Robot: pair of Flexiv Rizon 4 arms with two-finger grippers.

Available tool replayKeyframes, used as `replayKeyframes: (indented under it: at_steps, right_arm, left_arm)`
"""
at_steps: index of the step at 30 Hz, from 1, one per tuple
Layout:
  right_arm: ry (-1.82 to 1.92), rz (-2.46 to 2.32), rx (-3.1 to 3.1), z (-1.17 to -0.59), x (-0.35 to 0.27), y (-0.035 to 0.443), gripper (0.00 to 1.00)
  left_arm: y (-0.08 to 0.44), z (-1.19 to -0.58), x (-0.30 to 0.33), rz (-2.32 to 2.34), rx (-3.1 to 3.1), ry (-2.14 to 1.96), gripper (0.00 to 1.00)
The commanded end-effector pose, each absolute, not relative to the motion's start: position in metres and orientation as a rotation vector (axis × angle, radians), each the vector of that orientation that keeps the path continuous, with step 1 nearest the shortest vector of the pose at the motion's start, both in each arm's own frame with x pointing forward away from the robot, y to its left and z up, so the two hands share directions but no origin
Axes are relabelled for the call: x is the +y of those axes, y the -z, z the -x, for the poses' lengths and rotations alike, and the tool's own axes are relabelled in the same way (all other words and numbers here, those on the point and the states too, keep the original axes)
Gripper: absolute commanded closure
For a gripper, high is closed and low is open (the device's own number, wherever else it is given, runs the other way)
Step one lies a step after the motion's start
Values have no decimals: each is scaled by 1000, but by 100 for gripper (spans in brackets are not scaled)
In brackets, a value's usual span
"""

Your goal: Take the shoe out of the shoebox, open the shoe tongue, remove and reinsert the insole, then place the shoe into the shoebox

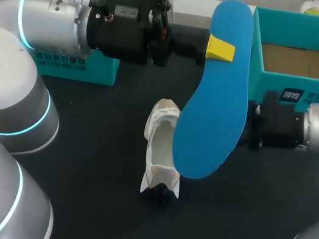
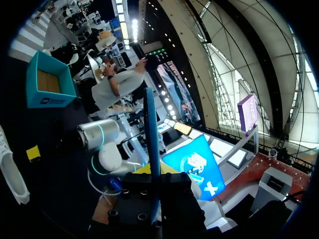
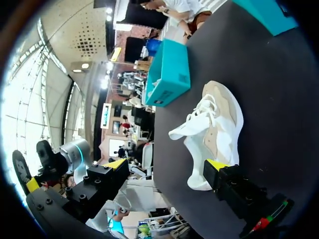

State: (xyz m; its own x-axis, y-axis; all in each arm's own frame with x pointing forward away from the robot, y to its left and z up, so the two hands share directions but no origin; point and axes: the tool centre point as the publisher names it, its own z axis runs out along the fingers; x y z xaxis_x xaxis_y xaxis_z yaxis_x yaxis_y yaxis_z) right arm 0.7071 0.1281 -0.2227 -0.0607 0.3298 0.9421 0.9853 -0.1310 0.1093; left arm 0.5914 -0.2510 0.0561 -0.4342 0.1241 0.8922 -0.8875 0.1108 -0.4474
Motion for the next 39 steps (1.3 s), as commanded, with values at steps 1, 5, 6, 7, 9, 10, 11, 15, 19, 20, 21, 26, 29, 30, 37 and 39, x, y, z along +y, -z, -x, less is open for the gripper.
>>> replayKeyframes:
  at_steps: [1,5,6,7,9,10,11,15,19,20,21,26,29,30,37,39]
  right_arm:
    - [1299,1419,-1378,-697,108,209,0]
    - [1326,1378,-1352,-696,105,192,0]
    - [1310,1376,-1357,-696,105,188,0]
    - [1290,1391,-1359,-695,105,183,0]
    - [1330,1373,-1319,-692,105,175,0]
    - [1329,1374,-1316,-690,104,169,0]
    - [1334,1368,-1312,-689,104,164,0]
    - [1332,1336,-1291,-683,104,149,0]
    - [1289,1309,-1289,-680,106,136,0]
    - [1279,1303,-1279,-679,106,135,0]
    - [1254,1340,-1279,-678,106,134,0]
    - [1254,1318,-1284,-678,106,131,0]
    - [1254,1318,-1284,-678,106,131,0]
    - [1254,1318,-1284,-678,106,131,0]
    - [1254,1318,-1284,-678,106,131,0]
    - [1254,1318,-1284,-678,106,131,0]
  left_arm:
    - [-56,-590,-251,-785,-1520,-1468,100]
    - [-56,-590,-251,-785,-1520,-1468,100]
    - [-56,-590,-251,-785,-1520,-1468,100]
    - [-56,-590,-251,-785,-1520,-1468,100]
    - [-56,-590,-251,-785,-1520,-1468,100]
    - [-56,-590,-251,-785,-1520,-1468,100]
    - [-56,-590,-251,-785,-1520,-1468,100]
    - [-56,-590,-251,-785,-1520,-1468,100]
    - [-56,-590,-251,-785,-1520,-1468,100]
    - [-56,-590,-251,-785,-1520,-1468,100]
    - [-56,-590,-251,-785,-1520,-1468,100]
    - [-56,-590,-251,-785,-1520,-1468,100]
    - [-56,-590,-251,-785,-1520,-1468,100]
    - [-56,-590,-251,-785,-1520,-1468,100]
    - [-56,-590,-251,-785,-1520,-1468,100]
    - [-56,-590,-251,-785,-1520,-1468,100]
